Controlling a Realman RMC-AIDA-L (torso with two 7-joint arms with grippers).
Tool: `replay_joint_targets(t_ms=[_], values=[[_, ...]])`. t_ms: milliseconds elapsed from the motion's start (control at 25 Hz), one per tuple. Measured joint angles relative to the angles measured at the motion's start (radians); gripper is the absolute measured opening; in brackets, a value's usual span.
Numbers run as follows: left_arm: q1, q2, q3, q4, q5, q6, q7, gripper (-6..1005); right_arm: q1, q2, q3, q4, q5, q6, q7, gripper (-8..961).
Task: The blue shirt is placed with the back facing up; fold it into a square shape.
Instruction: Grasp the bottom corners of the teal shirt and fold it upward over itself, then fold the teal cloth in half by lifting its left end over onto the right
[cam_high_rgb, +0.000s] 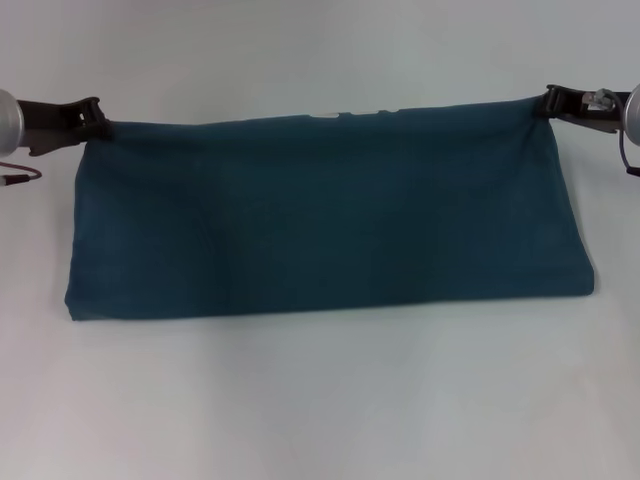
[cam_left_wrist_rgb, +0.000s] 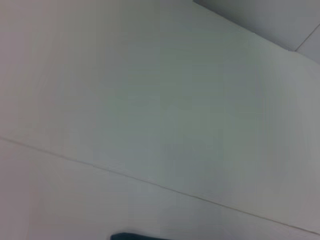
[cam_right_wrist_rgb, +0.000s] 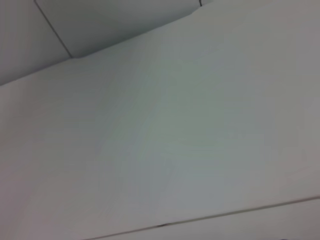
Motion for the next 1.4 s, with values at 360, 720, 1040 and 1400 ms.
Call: replay_joint_targets(t_ms=[360, 720, 1040, 1400], values=[[-0.001, -0.003, 0.000, 0.003, -0.006, -0.017, 0.002, 85, 0.014, -0.003, -0.003, 0.001, -0.001, -0.012, 0.000, 87], [-0.001, -0.010, -0.002, 0.001, -0.018, -0.063, -0.013, 131, 0.016, -0.034, -0.004, 0.016, -0.004, -0.022, 0.007, 92], [0.036, -0.016, -0.013, 0.060, -0.039, -0.020, -0.065, 377, -0.018, -0.131, 0.034, -0.012, 0.021, -0.192, 0.065, 370], [0.274, -0.013, -0.017, 0.156, -0.510, 0.327, 0.056, 585, -0.327, -0.110, 0.212, -0.069, 0.462, -0.772, -0.219, 558]])
